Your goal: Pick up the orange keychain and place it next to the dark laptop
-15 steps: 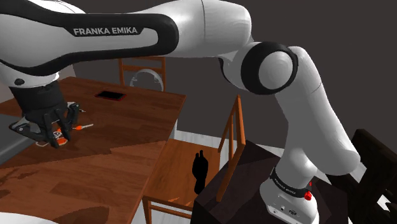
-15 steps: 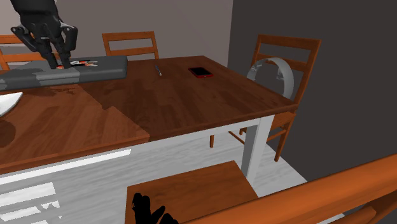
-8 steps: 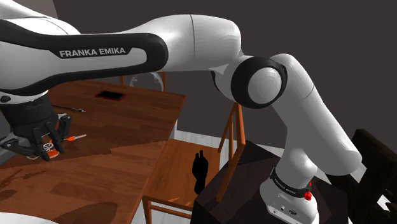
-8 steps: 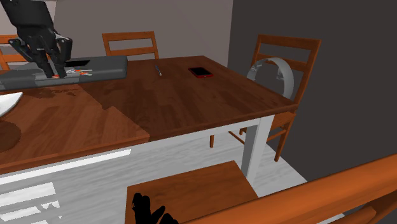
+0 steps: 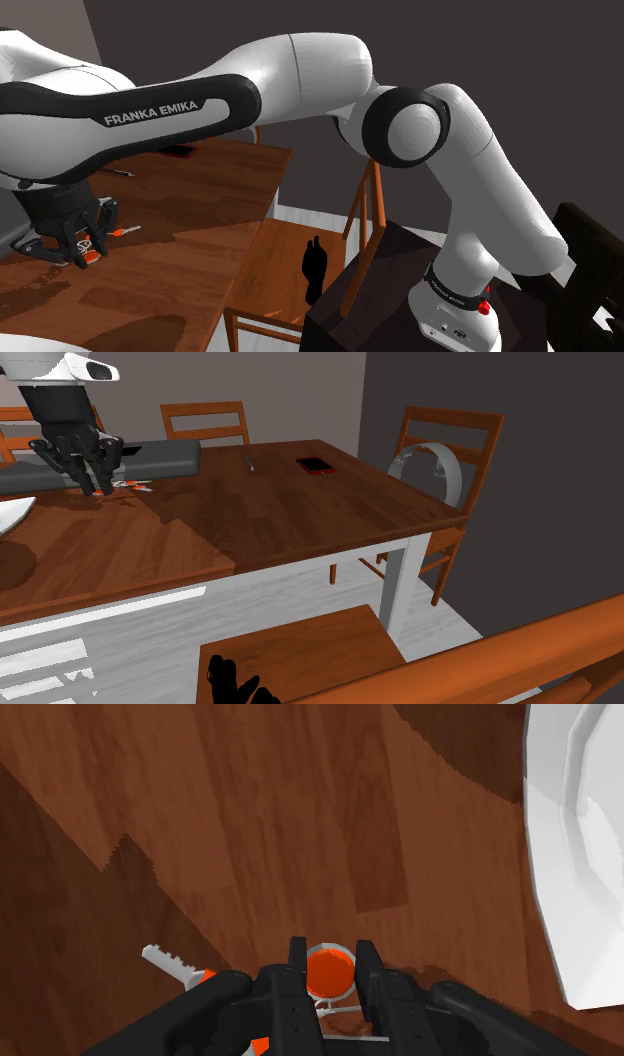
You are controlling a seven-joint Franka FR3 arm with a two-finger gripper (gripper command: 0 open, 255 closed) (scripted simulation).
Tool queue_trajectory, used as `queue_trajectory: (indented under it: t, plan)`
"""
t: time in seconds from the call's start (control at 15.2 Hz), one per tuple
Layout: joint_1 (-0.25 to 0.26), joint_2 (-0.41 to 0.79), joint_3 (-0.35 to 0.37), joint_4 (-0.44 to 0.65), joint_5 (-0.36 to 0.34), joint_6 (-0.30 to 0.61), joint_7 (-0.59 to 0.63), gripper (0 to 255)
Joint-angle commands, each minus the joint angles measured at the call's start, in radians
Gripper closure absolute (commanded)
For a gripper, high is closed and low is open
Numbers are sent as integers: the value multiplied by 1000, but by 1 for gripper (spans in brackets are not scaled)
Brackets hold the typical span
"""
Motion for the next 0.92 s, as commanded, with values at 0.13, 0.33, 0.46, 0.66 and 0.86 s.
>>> queue_trajectory:
  t: [0.13,0.33,0.46,0.66,0.86]
  plan:
    - [-7,2,-1,-56,-3,57,6,255]
    - [-9,8,-2,-79,-5,86,9,255]
    - [-9,8,-3,-79,-5,86,9,255]
    - [-9,8,-3,-79,-5,86,9,255]
    - [-9,9,-3,-79,-5,86,9,0]
